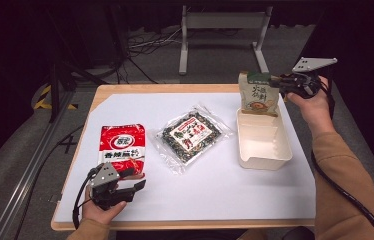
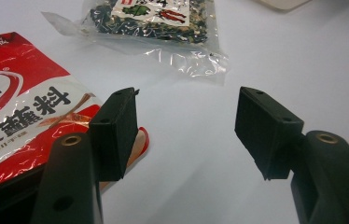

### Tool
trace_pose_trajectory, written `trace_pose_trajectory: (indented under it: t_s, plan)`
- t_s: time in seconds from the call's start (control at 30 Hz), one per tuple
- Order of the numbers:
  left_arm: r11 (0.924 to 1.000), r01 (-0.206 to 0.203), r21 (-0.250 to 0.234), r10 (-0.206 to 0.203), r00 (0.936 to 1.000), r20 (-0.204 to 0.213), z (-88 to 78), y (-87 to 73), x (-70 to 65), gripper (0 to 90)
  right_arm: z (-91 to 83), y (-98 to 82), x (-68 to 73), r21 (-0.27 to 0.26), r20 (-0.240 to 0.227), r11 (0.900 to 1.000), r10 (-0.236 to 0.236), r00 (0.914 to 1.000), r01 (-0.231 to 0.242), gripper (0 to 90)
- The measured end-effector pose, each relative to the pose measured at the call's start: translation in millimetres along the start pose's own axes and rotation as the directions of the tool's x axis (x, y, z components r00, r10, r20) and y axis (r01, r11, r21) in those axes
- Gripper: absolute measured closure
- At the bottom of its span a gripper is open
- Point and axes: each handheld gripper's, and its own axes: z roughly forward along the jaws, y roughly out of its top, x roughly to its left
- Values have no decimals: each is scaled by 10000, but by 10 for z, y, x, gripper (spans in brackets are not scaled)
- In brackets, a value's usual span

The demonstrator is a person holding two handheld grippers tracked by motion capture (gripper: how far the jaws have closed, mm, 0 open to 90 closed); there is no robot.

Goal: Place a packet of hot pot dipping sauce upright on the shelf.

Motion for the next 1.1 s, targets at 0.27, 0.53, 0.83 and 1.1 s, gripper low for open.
trace_pose_trajectory:
  t_s: [0.27,0.53,0.83,1.1]
  plan:
    - [10000,-6,16,6,10000,-12,3,5,-2,394,47,-60,18,73,-76,9999,114,9999,-113,896]
    - [10000,-55,1,55,10000,30,19,16,1,394,91,-163,28,204,-124,9993,325,9994,-323,896]
    - [10000,-66,-6,67,9999,102,43,31,0,394,104,-280,11,676,140,9954,665,9977,-673,892]
    - [9999,-111,26,111,9999,132,57,40,2,394,95,-380,-33,1249,640,9851,1110,9918,-1183,892]
